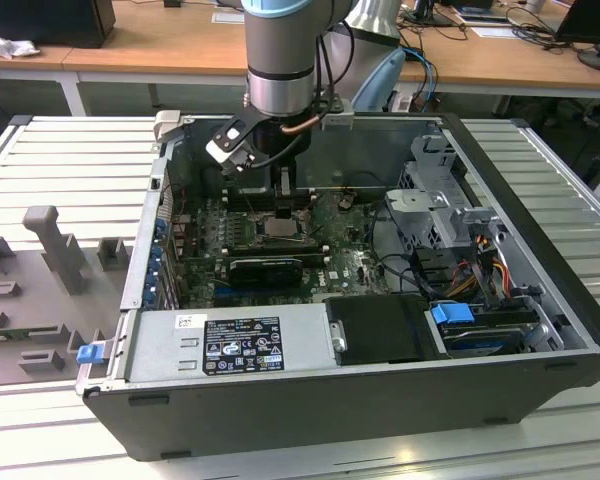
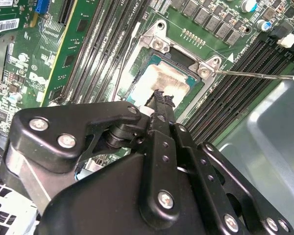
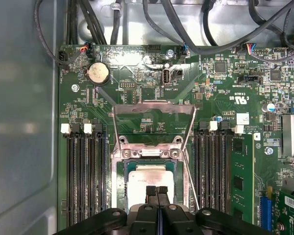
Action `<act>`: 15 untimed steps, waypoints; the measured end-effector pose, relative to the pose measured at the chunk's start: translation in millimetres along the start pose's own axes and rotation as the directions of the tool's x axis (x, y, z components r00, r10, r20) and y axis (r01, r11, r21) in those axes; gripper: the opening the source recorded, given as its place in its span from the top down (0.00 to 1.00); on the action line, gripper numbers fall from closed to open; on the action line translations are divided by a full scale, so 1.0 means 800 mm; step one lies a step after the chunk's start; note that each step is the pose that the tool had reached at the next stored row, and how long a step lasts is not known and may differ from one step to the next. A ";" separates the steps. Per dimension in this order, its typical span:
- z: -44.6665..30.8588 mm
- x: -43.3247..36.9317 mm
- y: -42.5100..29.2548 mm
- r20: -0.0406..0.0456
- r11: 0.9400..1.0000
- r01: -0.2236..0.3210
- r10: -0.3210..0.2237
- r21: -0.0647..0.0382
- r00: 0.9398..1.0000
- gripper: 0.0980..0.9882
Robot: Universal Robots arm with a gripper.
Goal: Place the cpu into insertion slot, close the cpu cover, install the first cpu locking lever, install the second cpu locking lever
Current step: 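Close the cpu cover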
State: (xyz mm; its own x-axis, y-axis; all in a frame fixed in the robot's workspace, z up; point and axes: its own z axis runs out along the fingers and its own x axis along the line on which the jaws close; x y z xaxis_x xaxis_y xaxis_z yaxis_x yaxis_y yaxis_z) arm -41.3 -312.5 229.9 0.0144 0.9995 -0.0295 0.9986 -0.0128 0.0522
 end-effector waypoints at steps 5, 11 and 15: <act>-0.0019 0.000 0.0001 0.000 1.000 0.000 0.000 0.000 1.000 0.99; -0.0037 0.000 0.0002 0.000 1.000 0.000 0.000 0.000 1.000 0.99; -0.0052 0.000 0.0003 0.000 1.000 0.000 0.000 0.000 1.000 0.99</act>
State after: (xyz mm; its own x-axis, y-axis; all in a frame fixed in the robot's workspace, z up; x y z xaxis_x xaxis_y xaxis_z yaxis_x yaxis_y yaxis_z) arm -41.3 -312.5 234.1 0.0147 0.9995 -0.0296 0.9986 -0.0131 0.0522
